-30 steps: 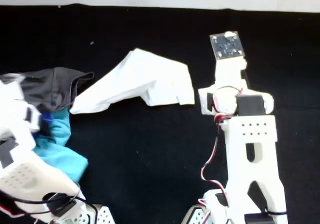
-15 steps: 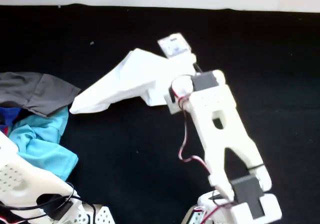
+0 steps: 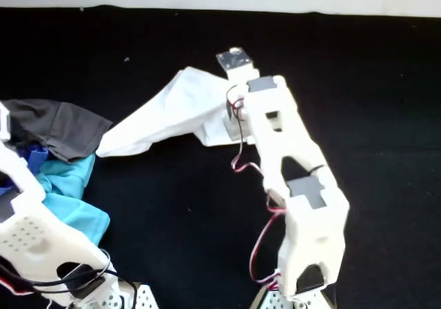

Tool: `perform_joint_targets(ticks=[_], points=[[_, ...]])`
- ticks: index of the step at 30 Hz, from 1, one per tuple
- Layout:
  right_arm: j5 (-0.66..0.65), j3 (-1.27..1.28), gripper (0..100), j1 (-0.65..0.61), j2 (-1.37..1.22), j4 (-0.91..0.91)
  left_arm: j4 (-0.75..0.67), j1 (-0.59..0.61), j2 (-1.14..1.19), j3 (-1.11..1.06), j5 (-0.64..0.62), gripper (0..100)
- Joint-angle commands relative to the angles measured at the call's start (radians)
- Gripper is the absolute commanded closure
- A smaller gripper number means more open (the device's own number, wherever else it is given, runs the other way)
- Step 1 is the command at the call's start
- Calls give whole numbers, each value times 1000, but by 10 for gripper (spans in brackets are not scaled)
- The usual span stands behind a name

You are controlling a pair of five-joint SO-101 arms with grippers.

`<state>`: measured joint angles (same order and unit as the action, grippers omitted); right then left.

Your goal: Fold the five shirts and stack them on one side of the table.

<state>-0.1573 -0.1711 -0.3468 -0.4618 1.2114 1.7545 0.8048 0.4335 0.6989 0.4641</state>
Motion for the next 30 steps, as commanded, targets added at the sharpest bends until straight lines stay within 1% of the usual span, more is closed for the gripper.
perform_joint_targets(ticks=[1,4,5,8,10,13,18,20,26,28,30], points=[[3,-116,788,47,-62,-12,12,-68,-12,42,-68,796],[3,-176,805,93,-125,-2,12,-136,-5,-2,-114,796],[3,-189,837,108,-140,-2,12,-165,-2,-28,-123,796],[3,-214,998,157,-156,-2,3,-248,-1,-145,-144,796],[3,-228,974,191,-153,5,-26,-303,-1,-228,-160,796],[3,-320,993,242,-151,76,-89,-363,-1,-332,-167,796],[2,-616,992,340,-151,277,-175,-424,-1,-440,-207,796],[-5,-756,992,381,-153,360,-184,-444,-1,-444,-227,796],[-170,-1124,992,479,-154,547,-178,-510,-12,-432,-259,796],[-189,-1225,992,522,-153,553,-169,-526,-12,-407,-265,796],[-193,-1322,992,572,-151,553,-129,-535,-12,-369,-290,796]])
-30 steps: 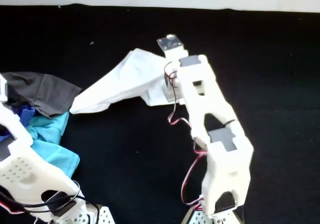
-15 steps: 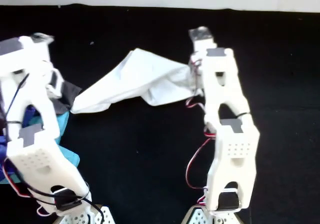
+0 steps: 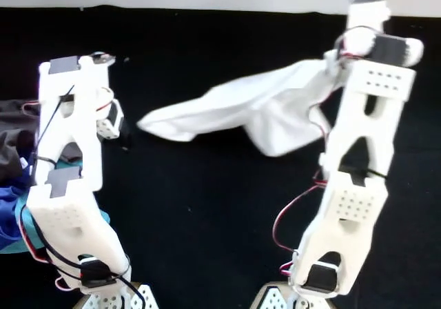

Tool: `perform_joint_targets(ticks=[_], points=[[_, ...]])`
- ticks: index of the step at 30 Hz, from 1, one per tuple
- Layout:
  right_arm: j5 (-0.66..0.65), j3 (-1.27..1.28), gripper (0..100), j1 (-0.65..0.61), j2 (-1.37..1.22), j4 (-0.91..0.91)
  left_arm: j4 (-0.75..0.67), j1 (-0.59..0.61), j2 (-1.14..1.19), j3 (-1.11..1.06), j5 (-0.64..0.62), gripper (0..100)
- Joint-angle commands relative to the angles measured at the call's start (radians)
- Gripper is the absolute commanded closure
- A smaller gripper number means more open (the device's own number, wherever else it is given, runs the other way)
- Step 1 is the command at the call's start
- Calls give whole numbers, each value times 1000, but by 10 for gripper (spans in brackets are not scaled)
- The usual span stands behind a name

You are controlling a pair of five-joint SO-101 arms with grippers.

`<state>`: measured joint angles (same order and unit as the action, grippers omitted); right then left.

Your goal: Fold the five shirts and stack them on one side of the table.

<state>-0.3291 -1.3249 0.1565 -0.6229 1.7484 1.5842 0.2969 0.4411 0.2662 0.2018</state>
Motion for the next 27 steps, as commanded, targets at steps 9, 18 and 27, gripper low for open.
perform_joint_targets(ticks=[9,18,27], points=[[-23,-410,992,179,177,16,184,-56,-25,200,-44,796],[-25,-104,992,36,661,12,184,-90,-154,197,-44,796],[-17,84,992,-71,923,-74,184,-110,-294,18,-41,796]])
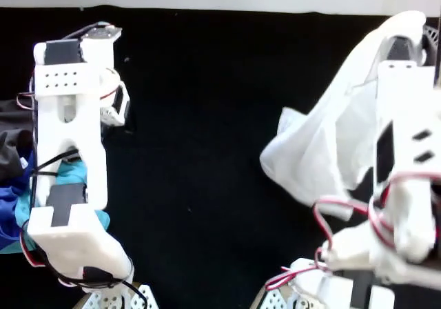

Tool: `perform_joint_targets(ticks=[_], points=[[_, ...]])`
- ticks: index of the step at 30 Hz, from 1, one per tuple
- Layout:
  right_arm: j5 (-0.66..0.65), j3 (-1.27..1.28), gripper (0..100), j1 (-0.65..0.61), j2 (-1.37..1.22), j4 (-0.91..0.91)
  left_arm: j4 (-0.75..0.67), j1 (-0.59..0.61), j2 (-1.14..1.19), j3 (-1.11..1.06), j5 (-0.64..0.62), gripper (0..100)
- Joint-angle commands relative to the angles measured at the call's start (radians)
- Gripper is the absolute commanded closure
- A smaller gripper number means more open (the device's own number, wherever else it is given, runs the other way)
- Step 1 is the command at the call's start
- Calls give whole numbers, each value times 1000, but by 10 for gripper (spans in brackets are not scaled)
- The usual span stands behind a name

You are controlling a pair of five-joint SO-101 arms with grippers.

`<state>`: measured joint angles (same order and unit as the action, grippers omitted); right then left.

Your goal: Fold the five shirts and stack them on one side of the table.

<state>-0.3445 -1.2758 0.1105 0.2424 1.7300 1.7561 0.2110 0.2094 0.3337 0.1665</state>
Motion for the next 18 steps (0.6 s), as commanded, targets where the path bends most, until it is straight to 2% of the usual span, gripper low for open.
perform_joint_targets(ticks=[1,7,13,18], points=[[8,45,992,-35,68,-77,11,-31,-64,-73,-6,796],[124,254,992,-42,38,-225,11,-93,-64,-170,-8,796],[121,567,992,-41,-124,-401,-15,-237,-62,-176,-8,796],[120,722,992,-45,-311,-527,-77,-380,-62,-177,-9,794]])
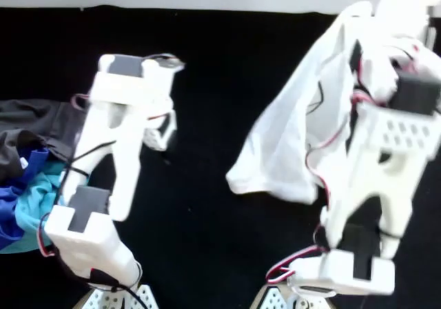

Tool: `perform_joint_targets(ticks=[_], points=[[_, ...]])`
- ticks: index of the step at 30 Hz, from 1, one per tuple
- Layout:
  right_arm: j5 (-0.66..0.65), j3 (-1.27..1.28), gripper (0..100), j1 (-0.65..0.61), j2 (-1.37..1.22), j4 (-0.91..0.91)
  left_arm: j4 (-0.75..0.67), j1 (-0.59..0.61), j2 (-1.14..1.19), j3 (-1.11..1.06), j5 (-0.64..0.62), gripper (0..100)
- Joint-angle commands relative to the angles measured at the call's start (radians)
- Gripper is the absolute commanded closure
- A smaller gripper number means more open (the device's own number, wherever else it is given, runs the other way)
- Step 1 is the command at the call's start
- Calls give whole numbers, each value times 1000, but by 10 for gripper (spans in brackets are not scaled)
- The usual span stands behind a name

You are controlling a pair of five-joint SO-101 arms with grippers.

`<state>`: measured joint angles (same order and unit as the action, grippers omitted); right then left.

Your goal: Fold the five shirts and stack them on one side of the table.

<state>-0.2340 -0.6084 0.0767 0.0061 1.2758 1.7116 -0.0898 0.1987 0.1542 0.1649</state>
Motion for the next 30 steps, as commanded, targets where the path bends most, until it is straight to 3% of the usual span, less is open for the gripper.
perform_joint_targets(ticks=[1,5,11,17,22,30], points=[[9,70,992,-10,-116,-84,-43,-108,-51,2,-8,794],[9,84,992,-7,-266,-90,-100,-226,-51,4,-23,793],[9,27,992,68,-360,-90,-247,-409,-4,-13,-264,793],[9,-16,992,171,-360,-82,-376,-498,174,-4,-301,793],[9,-12,992,200,-361,-4,-391,-578,194,41,-311,793],[9,-15,992,199,-360,108,-571,-573,259,27,-400,729]])
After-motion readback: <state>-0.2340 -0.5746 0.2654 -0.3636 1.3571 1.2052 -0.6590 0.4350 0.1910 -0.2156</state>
